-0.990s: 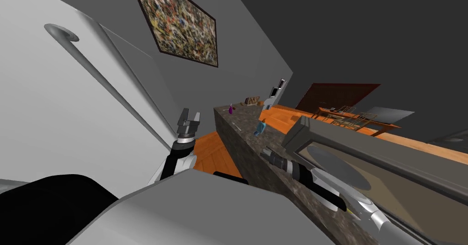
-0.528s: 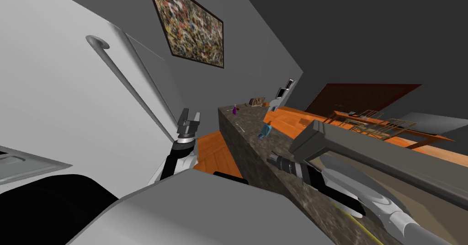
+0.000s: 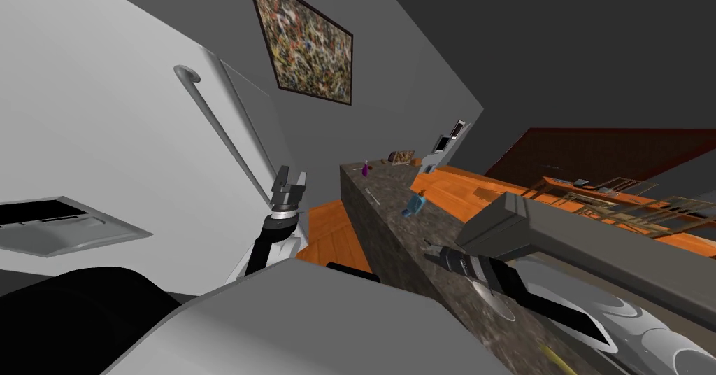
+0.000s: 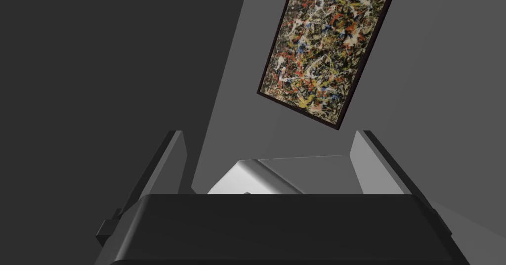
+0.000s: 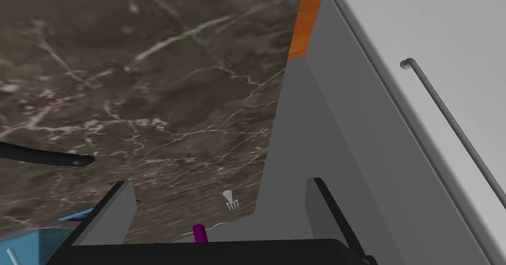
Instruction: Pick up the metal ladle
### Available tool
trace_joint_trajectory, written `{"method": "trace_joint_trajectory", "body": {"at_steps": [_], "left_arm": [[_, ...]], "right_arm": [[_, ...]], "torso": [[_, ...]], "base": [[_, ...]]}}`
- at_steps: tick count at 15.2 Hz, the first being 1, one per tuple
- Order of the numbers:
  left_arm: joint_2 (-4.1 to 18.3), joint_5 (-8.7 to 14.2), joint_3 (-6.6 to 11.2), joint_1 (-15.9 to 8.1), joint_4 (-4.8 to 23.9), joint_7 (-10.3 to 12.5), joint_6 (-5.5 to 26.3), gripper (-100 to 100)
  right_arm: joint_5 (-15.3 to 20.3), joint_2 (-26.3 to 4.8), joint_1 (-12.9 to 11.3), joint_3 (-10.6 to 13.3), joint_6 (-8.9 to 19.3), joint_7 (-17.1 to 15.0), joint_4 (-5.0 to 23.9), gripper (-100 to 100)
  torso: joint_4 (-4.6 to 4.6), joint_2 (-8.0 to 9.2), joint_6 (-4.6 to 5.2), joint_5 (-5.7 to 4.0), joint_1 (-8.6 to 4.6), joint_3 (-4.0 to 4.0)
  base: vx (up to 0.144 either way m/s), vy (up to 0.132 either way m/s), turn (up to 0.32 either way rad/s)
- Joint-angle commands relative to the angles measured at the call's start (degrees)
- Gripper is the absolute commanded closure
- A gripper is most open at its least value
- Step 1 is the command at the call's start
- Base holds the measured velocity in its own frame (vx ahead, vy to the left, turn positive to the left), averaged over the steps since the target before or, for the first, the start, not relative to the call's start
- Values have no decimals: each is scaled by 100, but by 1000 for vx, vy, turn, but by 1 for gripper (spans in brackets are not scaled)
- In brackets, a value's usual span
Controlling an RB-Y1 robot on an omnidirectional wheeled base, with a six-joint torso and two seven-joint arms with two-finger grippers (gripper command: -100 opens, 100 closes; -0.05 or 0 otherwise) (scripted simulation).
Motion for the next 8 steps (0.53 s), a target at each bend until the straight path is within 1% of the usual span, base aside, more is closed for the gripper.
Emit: {"method": "trace_joint_trajectory", "body": {"at_steps": [1,2,4,5,6,7,8], "left_arm": [[0,0,0,0,0,0,0,0],[0,0,0,0,0,0,0,0],[0,0,0,0,0,0,0,0],[0,0,0,0,0,0,0,0],[0,0,0,0,0,0,0,0],[0,0,0,0,0,0,0,0],[0,0,0,0,0,0,0,0]], "right_arm": [[164,-262,-64,204,-34,-38,216,-100],[164,-262,-64,204,-34,-38,216,-100],[349,-573,-72,473,-79,-73,463,-100],[349,-584,-72,473,-79,-73,463,-100],[433,-714,-63,605,-102,-90,568,-100],[433,-714,-63,605,-102,-90,568,-100],[509,-824,-47,731,-124,-105,662,-100]], "torso": [[0,0,0,0,0,0],[-1,-3,-2,0,0,-1],[0,-1,0,1,1,-1],[-1,-4,-2,0,0,-2],[-1,-1,1,-1,-2,-1],[0,-1,-1,-1,-2,0],[0,3,3,-1,-3,2]], "base": [[27,5,166],[23,3,125],[30,0,188],[13,-9,143],[20,-8,168],[6,-9,96],[-8,-13,65]]}}
